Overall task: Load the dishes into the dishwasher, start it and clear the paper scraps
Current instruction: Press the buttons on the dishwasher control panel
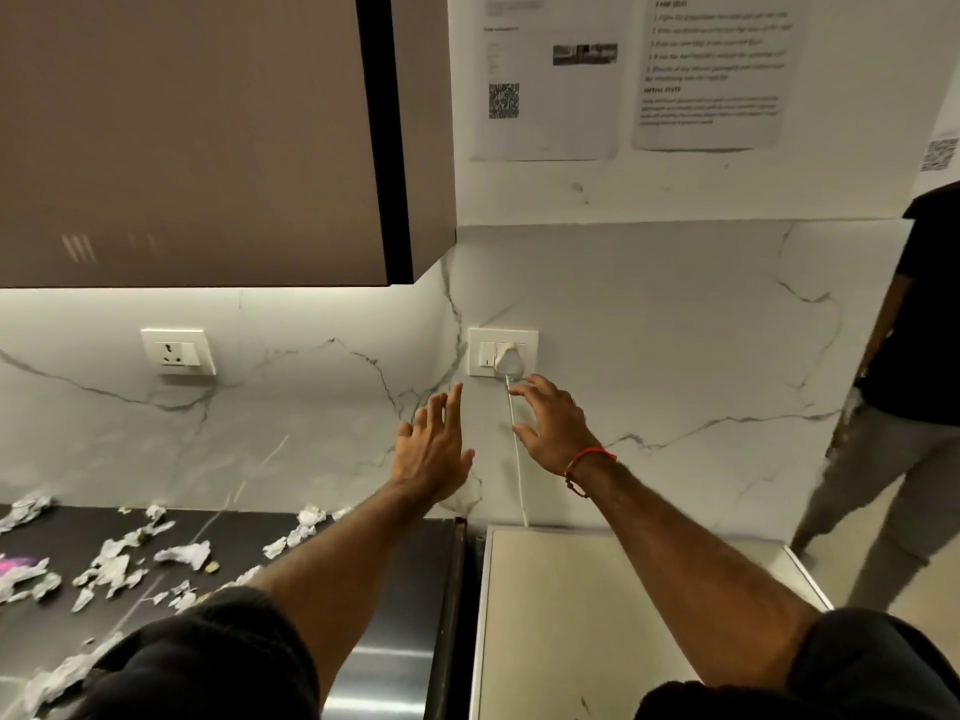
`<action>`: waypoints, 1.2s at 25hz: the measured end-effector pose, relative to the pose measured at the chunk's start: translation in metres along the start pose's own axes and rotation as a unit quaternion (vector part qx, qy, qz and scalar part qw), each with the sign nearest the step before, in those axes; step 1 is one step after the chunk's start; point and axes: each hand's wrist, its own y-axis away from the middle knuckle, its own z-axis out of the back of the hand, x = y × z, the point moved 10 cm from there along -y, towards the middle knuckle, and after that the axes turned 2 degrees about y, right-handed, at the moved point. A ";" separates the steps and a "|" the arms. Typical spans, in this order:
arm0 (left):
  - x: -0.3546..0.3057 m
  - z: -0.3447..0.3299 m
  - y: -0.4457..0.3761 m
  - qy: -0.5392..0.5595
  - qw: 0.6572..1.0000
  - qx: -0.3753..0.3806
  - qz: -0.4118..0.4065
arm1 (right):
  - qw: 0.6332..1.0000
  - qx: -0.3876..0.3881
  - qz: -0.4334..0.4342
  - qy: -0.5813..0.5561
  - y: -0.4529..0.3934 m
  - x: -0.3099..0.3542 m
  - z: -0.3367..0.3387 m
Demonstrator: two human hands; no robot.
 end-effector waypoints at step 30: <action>0.020 -0.018 -0.008 -0.050 0.999 -0.004 -0.002 | 0.999 0.048 -0.005 -0.001 -0.027 -0.013 -0.042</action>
